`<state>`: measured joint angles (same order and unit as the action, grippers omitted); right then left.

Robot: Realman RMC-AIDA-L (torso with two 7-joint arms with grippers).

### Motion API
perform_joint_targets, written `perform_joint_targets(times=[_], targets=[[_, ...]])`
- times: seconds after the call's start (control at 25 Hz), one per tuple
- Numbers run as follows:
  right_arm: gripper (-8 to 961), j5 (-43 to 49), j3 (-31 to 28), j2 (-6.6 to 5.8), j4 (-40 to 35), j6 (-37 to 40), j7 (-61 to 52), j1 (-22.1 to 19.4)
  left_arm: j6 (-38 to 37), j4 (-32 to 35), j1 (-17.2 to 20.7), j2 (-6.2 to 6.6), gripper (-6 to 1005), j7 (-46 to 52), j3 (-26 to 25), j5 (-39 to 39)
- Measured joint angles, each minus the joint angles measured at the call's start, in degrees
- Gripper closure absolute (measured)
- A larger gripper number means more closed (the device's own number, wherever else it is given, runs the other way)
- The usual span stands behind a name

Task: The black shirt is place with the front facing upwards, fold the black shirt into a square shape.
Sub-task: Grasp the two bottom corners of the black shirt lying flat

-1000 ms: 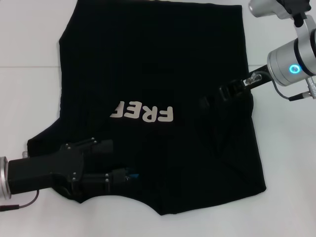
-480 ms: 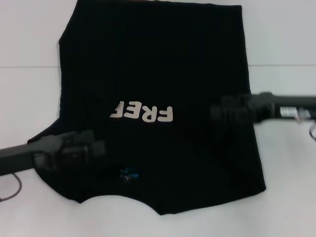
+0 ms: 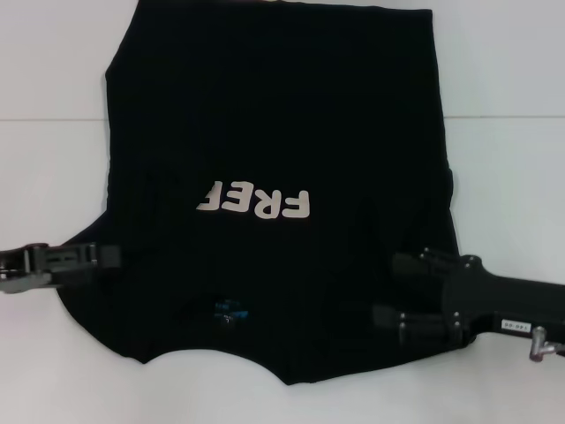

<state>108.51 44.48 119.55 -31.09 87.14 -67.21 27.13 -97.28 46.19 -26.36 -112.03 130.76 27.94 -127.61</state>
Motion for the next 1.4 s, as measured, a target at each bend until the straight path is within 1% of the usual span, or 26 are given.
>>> perform_joint_targets(times=[0.04, 0.16, 0.24, 0.36, 0.56, 0.8, 0.96, 1.16, 1.4], targets=[[195, -0.01, -0.02, -0.01, 0.93, -0.59, 0.92, -0.01, 1.41, 1.19, -0.29, 0.01, 50, 2.51, 0.00, -1.96], [42, 0.04, 0.10, 0.01, 3.12, -2.33, 3.83, 0.09, 4.53, 2.58, -1.08, 0.24, 49, 6.71, 0.19, -4.61], [30, 0.05, 0.23, 0.02, 3.62, -2.90, 4.44, 0.12, 5.71, 2.68, -2.25, 0.56, 49, 9.25, 0.54, -6.98], [12, 0.02, 0.09, 0.03, 3.75, -3.11, 4.68, 0.11, 6.42, 2.61, -4.25, 0.64, 49, 12.55, 0.62, -12.35], [11, -0.17, 0.03, 0.06, 3.79, -2.86, 4.72, 0.05, 6.83, 2.53, -5.89, 0.36, 52, 15.38, 0.88, -16.23], [12, -0.24, 0.03, 0.07, 3.83, -2.86, 4.72, 0.01, 8.27, 0.40, -6.27, 0.27, 59, 17.90, 1.38, -17.88], [12, -0.31, -0.01, 0.07, 3.85, -2.86, 4.59, 0.01, 9.47, -2.30, -6.49, 0.70, 64, 19.17, 1.55, -17.94], [12, -0.30, -0.01, 0.07, 3.85, -2.84, 4.47, 0.04, 10.07, -2.90, -6.24, 1.05, 70, 21.69, 1.49, -18.30], [11, -0.35, -0.01, 0.07, 3.85, -2.80, 4.46, 0.07, 11.21, -6.41, -6.58, 1.85, 77, 23.53, 1.20, -18.91]])
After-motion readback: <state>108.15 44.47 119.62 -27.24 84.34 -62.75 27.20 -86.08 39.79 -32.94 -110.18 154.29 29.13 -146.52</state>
